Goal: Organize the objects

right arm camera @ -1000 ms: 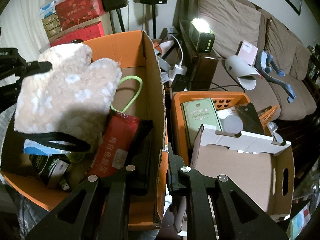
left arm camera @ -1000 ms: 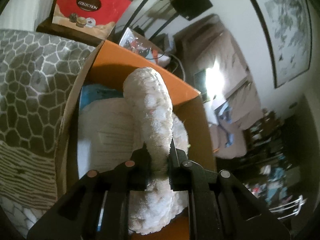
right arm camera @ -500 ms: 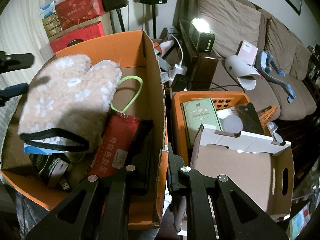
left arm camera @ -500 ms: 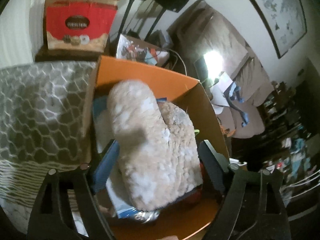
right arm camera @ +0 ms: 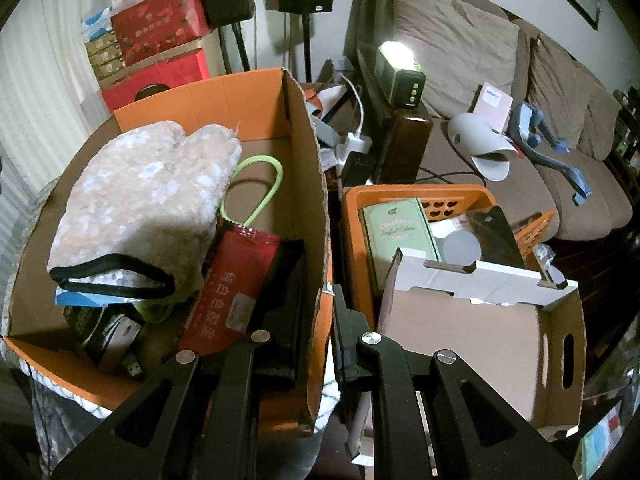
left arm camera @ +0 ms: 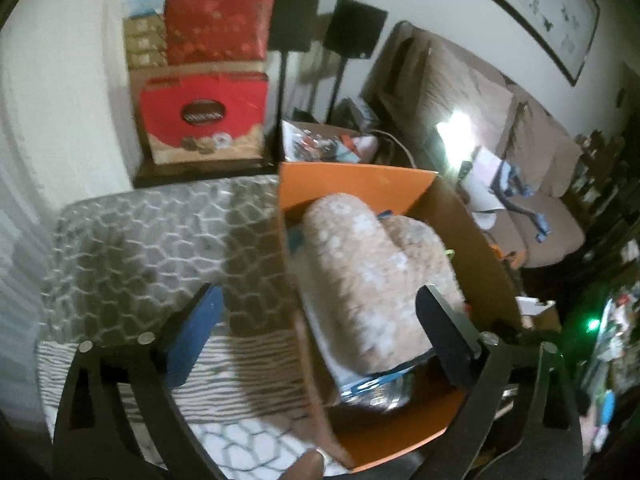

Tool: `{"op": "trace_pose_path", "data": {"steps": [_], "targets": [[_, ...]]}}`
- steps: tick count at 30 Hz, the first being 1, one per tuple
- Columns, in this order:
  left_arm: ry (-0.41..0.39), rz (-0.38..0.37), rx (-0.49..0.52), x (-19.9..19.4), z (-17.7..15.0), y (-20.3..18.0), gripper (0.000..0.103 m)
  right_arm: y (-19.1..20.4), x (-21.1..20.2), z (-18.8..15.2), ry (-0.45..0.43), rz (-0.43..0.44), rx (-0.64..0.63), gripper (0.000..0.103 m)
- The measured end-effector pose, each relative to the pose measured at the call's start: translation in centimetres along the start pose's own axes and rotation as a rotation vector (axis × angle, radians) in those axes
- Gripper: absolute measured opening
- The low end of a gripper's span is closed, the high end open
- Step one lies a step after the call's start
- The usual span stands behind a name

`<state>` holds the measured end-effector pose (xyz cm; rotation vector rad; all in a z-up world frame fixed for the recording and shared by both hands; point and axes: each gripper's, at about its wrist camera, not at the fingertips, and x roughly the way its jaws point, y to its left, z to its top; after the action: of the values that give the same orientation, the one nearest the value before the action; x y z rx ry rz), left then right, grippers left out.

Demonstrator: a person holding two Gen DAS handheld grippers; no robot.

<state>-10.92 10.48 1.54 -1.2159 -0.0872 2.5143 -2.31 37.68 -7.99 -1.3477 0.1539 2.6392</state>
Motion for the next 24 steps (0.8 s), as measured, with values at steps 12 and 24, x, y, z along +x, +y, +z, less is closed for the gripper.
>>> {"op": "trace_pose_path", "data": {"steps": [12, 24], "targets": [[-0.086, 0.103, -0.022, -4.3, -3.1, 3.3, 0.103, 0.5, -5.4, -0.1, -0.120, -0.051, -0.014, 0.058], [-0.115, 0.176, -0.040, -7.1, -6.4, 4.3, 0.103, 5.9, -11.0, 0.2, -0.250, 0.079, -0.068, 0.085]]}}
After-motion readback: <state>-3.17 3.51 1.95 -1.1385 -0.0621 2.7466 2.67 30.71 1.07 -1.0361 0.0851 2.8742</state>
